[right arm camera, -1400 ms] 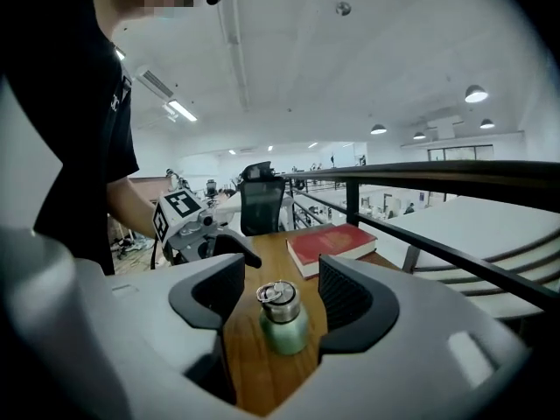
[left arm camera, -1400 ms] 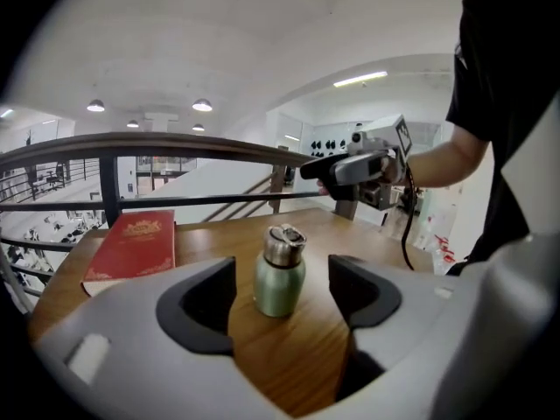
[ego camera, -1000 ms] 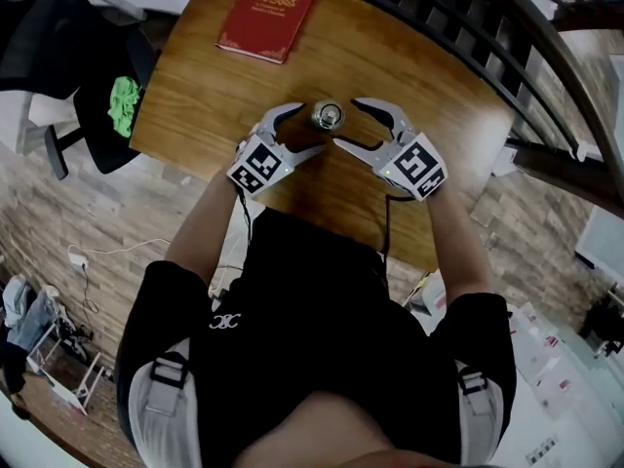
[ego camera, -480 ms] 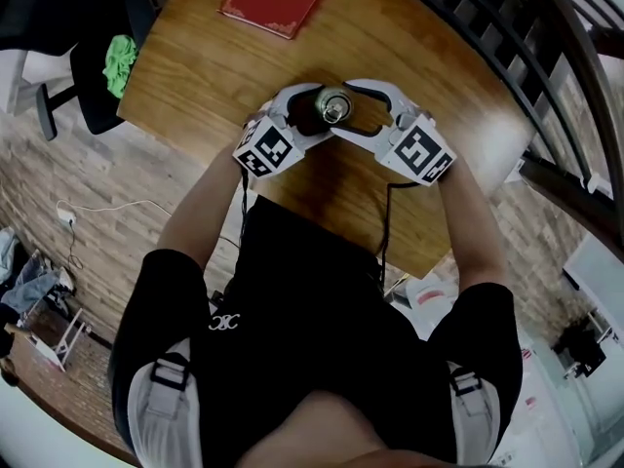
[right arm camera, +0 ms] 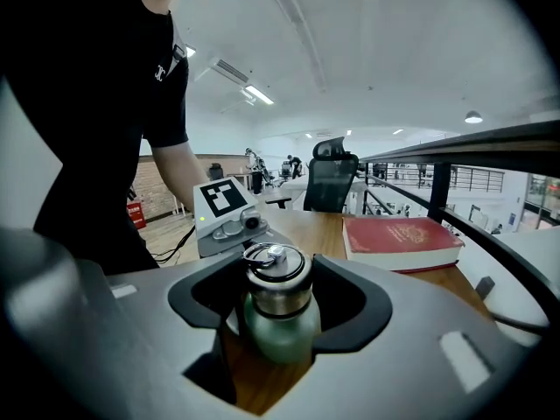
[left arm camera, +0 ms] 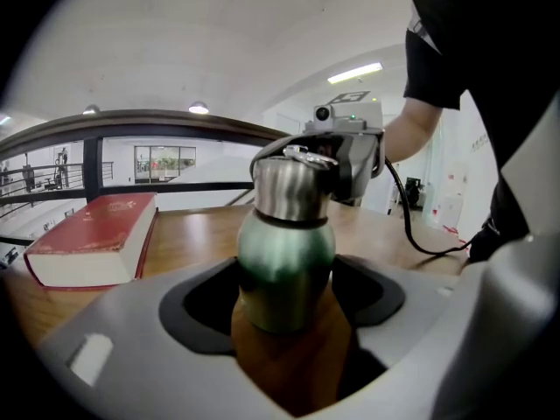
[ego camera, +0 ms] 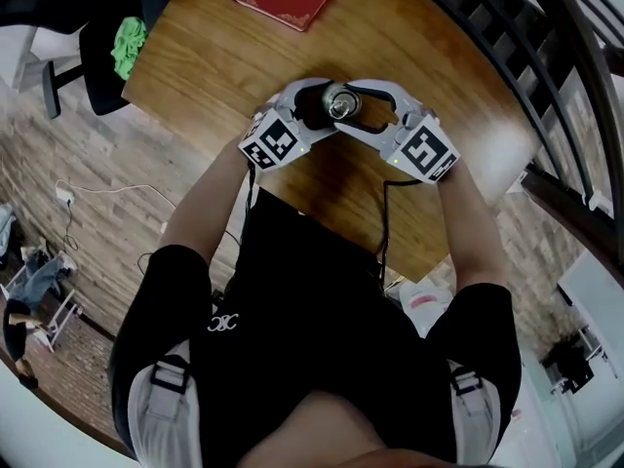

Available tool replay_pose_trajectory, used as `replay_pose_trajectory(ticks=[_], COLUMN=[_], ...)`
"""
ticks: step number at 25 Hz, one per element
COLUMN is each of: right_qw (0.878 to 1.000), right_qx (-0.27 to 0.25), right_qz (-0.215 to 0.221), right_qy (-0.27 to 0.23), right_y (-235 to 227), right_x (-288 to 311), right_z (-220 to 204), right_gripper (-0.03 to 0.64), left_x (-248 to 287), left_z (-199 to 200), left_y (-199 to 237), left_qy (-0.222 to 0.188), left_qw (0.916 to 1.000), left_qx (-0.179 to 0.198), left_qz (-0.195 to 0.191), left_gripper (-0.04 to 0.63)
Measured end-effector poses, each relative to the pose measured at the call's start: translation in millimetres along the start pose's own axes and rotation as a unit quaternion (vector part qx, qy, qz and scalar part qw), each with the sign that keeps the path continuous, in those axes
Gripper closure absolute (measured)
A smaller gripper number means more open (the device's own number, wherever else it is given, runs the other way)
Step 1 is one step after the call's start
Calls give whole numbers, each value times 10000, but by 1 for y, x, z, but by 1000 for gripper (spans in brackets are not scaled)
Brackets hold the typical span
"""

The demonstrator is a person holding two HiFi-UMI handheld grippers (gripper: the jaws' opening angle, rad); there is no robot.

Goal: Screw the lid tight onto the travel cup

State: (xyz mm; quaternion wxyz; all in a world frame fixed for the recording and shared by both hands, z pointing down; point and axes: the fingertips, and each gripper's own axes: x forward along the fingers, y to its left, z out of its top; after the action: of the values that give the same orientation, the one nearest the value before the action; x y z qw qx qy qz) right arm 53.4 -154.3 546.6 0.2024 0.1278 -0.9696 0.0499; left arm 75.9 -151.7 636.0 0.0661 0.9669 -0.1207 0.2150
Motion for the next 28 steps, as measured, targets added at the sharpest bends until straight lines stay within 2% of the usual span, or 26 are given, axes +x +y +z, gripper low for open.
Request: replay_pose_trajectory(ticks=[2, 5, 11, 14, 19, 21, 24, 26, 28], right_qw=[9996, 9956, 9734, 9543, 9125, 9044, 9104, 9233, 9430], right_qx=[118, 384, 872, 1135, 1616, 1679, 1673, 1678, 1589], right_qz=[-244, -822, -2088, -2700, -3674, -3844, -3714, -3369, -2788], right_qy=[-88, -251, -369, -593, -787, -783, -730, -758, -877], right_y=[-1, -4, -6, -10, -13, -13, -12, -10, -6], right_x=[1, 0, -3, -5, -8, -8, -9, -10, -12], right_z=[-1, -2, -5, -5, -7, -8, -8, -9, -5], right_gripper=[367, 367, 367, 367, 365, 365, 365, 364, 364], left_x=[0, 2, 2, 3, 2, 2, 3, 4, 5], left_z=[-3, 1, 0, 1, 0, 0, 0, 0, 0], left_y=[1, -1, 0, 0, 0, 1, 0, -1, -1], left_qy=[35, -185, -378, -414, -431, -428, -393, -344, -318], left_qw=[10000, 9998, 9990, 9987, 9984, 9985, 9988, 9991, 9992], left_qx=[-32, 3, -43, -66, -122, -112, -95, -83, -78], left_qz=[59, 96, 240, 285, 337, 316, 261, 237, 211], left_gripper=[209, 209, 210, 210, 210, 210, 210, 210, 210])
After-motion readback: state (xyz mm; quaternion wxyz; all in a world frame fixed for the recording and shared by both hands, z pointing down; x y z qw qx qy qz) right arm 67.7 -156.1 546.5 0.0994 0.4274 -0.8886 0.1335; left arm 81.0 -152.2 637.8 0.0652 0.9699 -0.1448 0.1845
